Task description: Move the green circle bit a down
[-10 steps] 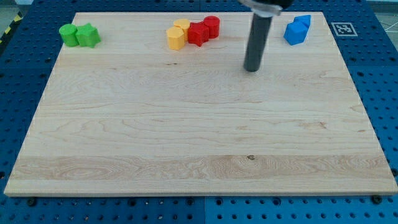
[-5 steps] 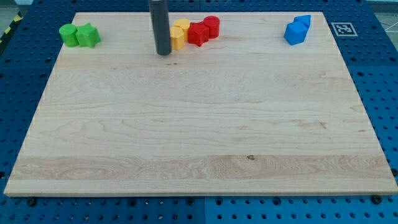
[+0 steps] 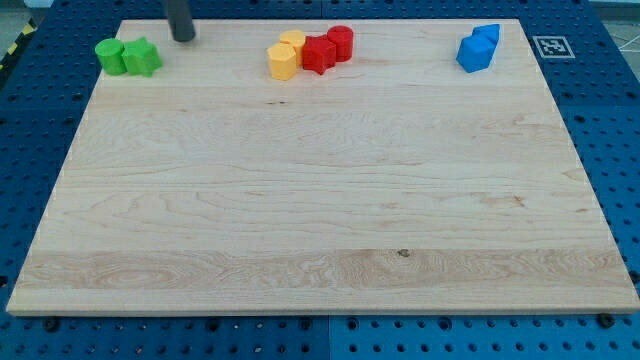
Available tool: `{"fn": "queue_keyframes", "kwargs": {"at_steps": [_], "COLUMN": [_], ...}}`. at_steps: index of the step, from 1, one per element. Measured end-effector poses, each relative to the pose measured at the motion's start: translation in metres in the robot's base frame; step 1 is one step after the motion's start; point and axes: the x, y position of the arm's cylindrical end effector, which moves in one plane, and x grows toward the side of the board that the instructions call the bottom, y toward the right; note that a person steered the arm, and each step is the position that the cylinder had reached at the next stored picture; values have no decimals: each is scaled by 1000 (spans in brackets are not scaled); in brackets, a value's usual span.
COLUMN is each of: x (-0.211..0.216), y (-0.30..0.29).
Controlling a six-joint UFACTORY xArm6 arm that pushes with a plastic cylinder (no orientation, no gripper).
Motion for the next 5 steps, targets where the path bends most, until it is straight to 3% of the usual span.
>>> {"fn": "queue_keyframes", "kwargs": {"at_steps": [2, 4, 5], "x": [0, 1, 35], "y": [-67, -89, -88]}}
